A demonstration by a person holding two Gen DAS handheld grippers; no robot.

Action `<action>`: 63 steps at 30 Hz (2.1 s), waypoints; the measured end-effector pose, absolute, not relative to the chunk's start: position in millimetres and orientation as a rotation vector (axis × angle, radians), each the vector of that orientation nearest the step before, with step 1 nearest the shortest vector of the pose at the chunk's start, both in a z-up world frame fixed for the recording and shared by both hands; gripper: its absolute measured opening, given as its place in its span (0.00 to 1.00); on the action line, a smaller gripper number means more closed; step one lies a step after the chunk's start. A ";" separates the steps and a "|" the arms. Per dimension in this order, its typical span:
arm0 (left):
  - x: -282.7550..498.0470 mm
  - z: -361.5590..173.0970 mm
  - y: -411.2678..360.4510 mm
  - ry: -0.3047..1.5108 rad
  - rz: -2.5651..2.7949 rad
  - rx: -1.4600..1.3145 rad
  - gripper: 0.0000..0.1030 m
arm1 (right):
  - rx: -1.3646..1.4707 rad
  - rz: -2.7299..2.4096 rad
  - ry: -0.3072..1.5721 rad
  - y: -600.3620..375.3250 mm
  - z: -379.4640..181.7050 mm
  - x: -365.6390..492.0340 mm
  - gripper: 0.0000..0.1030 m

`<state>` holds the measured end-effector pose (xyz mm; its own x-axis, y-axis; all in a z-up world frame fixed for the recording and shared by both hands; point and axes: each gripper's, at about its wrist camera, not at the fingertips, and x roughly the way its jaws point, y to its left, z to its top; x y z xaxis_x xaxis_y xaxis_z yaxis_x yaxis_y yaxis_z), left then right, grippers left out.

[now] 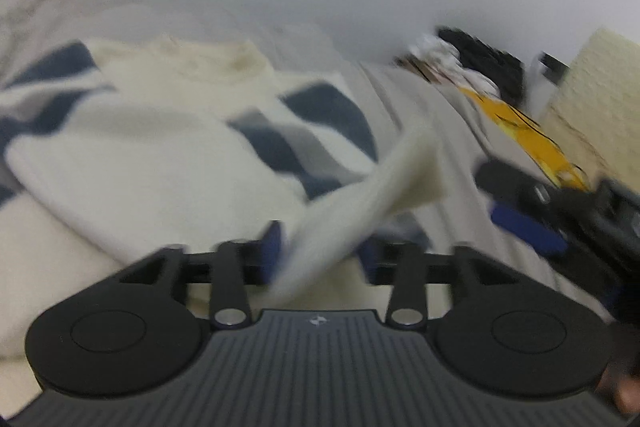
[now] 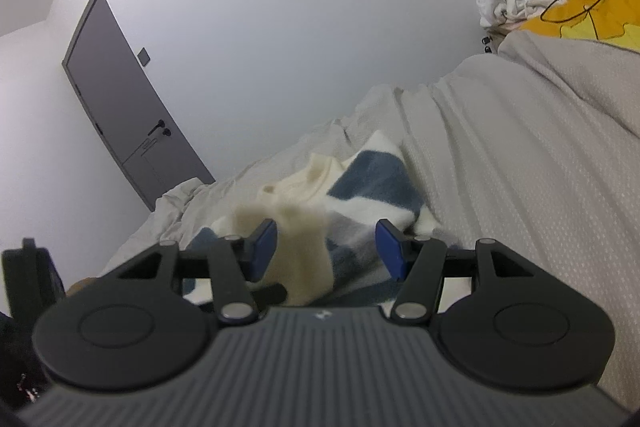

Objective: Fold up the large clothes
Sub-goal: 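Lay the sleeve across the folded sweater and open the left gripper, then move both grippers to the sweater's hem edge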

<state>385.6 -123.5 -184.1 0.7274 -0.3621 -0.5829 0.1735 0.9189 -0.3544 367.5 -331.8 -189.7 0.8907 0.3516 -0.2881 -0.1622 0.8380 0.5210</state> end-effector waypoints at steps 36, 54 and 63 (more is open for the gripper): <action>380.9 -235.0 37.8 0.673 -0.166 -0.176 0.69 | 0.139 0.321 0.565 -195.1 -259.3 435.7 0.47; 376.6 -232.5 24.5 0.662 -0.105 -0.154 0.69 | 0.144 0.314 0.556 -193.2 -259.6 435.6 0.47; 342.4 -220.0 38.7 0.647 -0.068 -0.216 0.69 | 0.149 0.288 0.590 -208.3 -241.1 400.3 0.47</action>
